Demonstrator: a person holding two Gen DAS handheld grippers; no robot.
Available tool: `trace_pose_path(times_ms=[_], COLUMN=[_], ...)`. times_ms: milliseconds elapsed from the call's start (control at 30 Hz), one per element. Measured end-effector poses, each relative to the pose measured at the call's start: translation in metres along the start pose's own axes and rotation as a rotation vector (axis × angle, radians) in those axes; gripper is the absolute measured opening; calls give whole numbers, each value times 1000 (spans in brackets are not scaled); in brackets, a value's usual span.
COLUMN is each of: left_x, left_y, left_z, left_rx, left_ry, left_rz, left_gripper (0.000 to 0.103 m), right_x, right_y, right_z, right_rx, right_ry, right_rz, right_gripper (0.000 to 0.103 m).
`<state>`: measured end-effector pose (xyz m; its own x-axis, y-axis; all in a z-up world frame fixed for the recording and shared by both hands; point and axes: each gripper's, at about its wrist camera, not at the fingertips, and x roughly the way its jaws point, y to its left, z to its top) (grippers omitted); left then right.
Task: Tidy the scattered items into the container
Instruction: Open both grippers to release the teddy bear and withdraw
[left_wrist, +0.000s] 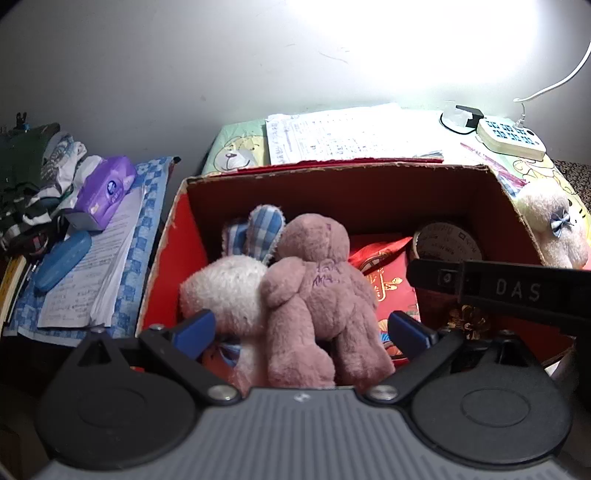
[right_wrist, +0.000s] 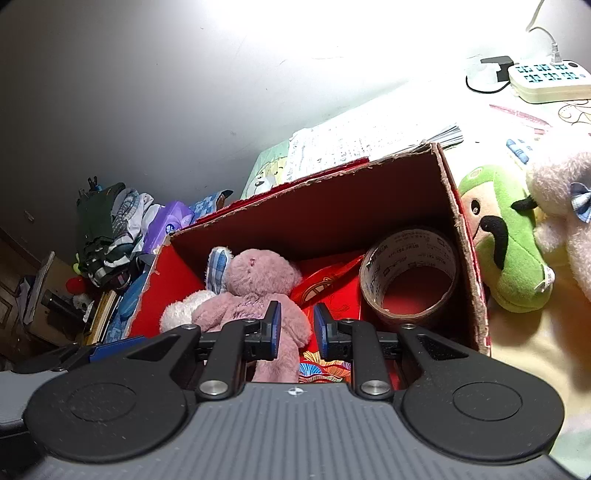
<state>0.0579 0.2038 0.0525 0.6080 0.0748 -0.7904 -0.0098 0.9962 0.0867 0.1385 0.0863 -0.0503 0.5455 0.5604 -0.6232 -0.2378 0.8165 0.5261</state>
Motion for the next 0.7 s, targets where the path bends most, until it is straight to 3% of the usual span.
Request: trace_pose_path(times_ms=[367, 700], left_x=[-15, -38], left_y=[-9, -33], left_z=[-6, -3], left_rx=[-18, -43], left_ry=[-13, -61], left_rz=[18, -1], left_gripper=[100, 100], right_x=[-22, -55], right_y=[-10, -29], right_z=[-10, -9], right_rx=[52, 83], right_ry=[-11, -68], right_rz=[36, 127], right_gripper=[24, 28])
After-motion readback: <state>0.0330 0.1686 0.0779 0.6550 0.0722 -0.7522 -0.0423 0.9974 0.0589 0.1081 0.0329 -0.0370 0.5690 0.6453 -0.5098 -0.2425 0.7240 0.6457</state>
